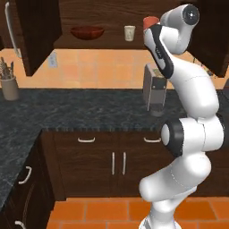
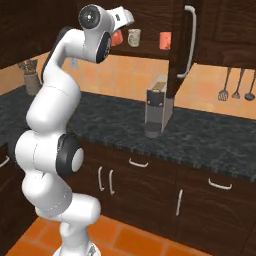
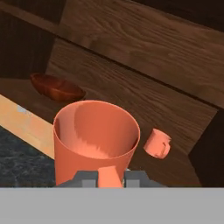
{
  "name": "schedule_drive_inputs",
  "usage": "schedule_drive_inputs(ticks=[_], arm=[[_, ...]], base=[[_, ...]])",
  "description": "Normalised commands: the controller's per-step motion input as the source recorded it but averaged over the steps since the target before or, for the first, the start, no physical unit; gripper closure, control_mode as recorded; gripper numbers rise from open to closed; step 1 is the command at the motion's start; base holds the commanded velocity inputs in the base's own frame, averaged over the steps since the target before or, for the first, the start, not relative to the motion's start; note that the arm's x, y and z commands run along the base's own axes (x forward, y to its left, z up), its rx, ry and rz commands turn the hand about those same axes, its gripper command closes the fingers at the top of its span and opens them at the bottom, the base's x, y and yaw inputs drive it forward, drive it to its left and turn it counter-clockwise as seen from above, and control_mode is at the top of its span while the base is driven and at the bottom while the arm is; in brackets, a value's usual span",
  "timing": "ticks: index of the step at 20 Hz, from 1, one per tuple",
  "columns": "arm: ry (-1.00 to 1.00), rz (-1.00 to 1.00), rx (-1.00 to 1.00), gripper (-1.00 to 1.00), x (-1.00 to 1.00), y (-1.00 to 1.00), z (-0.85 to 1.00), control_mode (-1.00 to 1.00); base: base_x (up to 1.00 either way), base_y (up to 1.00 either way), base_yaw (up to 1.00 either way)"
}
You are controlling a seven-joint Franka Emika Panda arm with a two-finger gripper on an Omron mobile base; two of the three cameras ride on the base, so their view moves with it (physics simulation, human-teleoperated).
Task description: Gather all objects into one cabinet and sort the glasses and bowls to opposite sides.
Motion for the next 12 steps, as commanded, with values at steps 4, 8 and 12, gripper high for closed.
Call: schedule_drive_inputs(ticks=[4,8,12], arm=[[0.00,0.00,0.00,1.00,0.00,0.00,0.00,1.00],[0.00,0.00,0.00,1.00,0.00,0.00,0.00,1.00],[0.00,0.00,0.00,1.00,0.00,0.00,0.00,1.00]], base=[[0.93,0.54,-0.25],[0.94,0.15,-0.23],[0.60,0.00,-0.20]])
